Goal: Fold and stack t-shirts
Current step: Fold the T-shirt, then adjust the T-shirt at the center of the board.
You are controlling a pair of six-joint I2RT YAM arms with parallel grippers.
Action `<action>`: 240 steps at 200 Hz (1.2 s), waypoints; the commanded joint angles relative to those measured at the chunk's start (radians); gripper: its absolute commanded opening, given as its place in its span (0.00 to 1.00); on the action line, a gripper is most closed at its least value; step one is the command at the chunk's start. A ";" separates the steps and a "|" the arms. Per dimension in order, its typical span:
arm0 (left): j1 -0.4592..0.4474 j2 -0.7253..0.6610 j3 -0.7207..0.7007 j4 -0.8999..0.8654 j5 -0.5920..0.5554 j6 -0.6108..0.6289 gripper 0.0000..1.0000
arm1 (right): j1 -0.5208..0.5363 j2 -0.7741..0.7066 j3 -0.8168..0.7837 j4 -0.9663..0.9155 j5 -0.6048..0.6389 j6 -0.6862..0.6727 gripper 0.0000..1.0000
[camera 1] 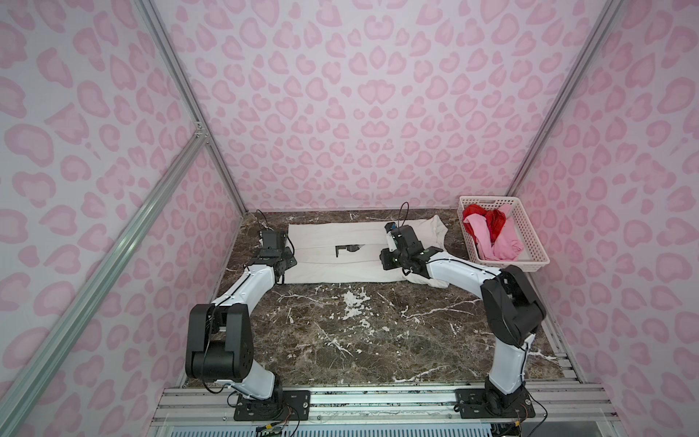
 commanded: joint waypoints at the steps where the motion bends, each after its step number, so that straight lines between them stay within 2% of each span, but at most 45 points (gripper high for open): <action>1: 0.001 -0.038 -0.006 0.017 0.020 -0.012 0.17 | 0.026 0.124 0.171 0.021 -0.135 0.026 0.27; 48: 0.001 -0.133 0.023 -0.052 -0.046 0.002 0.21 | 0.117 0.410 0.578 -0.091 -0.265 0.047 0.27; 102: 0.001 -0.224 0.064 -0.096 -0.048 0.001 0.24 | 0.200 0.675 0.933 -0.190 -0.401 0.066 0.28; 126: 0.001 -0.263 0.069 -0.109 -0.045 0.000 0.26 | 0.215 0.770 1.047 -0.220 -0.427 0.086 0.29; 146: 0.001 -0.283 0.073 -0.121 -0.046 0.004 0.27 | 0.214 0.813 1.078 -0.244 -0.438 0.100 0.29; 181: 0.002 -0.293 0.080 -0.129 -0.044 0.012 0.28 | 0.224 0.820 1.063 -0.409 -0.378 0.066 0.29; 198: 0.002 -0.286 0.094 -0.134 -0.035 0.021 0.29 | 0.231 0.769 0.956 -0.489 -0.359 0.035 0.29; 215: 0.002 -0.267 0.121 -0.134 -0.021 0.034 0.29 | 0.242 0.643 0.682 -0.457 -0.405 0.011 0.29; 240: 0.002 -0.211 0.181 -0.146 -0.001 0.054 0.29 | 0.270 0.389 0.184 -0.309 -0.431 0.016 0.29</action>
